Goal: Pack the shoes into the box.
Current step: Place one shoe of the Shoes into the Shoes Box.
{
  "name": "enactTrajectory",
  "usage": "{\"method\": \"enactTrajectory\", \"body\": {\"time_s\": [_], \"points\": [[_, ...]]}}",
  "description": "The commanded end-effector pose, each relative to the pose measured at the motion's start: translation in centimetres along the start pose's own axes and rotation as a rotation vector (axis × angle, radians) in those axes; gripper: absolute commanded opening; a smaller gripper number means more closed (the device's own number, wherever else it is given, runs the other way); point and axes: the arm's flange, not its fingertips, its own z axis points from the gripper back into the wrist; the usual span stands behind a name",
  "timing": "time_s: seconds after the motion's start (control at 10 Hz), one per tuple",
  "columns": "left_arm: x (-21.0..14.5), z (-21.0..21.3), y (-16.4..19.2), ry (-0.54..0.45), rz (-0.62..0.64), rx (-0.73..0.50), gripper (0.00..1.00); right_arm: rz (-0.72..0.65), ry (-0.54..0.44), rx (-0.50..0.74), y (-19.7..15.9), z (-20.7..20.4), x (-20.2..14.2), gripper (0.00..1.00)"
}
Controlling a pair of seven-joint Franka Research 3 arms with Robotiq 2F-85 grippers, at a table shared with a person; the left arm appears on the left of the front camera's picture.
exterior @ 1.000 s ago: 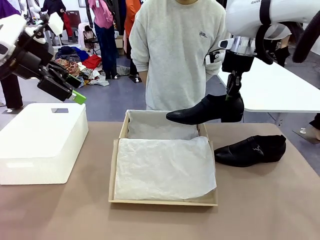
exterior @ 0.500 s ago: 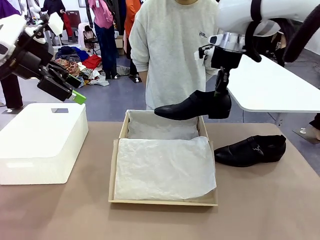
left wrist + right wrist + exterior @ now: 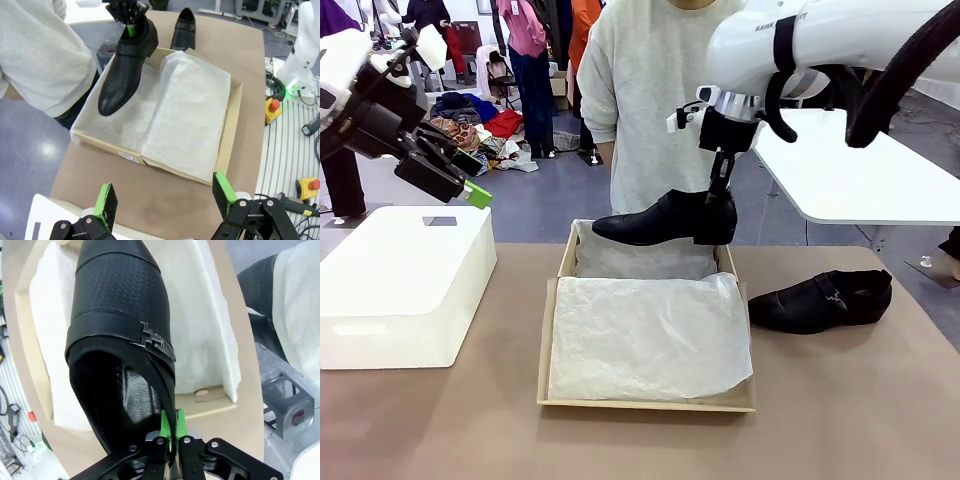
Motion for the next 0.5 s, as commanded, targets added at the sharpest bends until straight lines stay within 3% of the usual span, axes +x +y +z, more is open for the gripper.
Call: {"method": "enactTrajectory", "body": {"time_s": [0.0,0.4], "points": [[0.0,0.1,0.2,-0.019,-0.011,-0.017,1.00,-0.008,0.020,-0.025,-0.3,-0.3,1.4,0.00],[0.0,0.1,0.2,-0.019,-0.011,-0.017,1.00,0.051,0.011,-0.028,0.4,-3.3,1.8,0.00]]}}
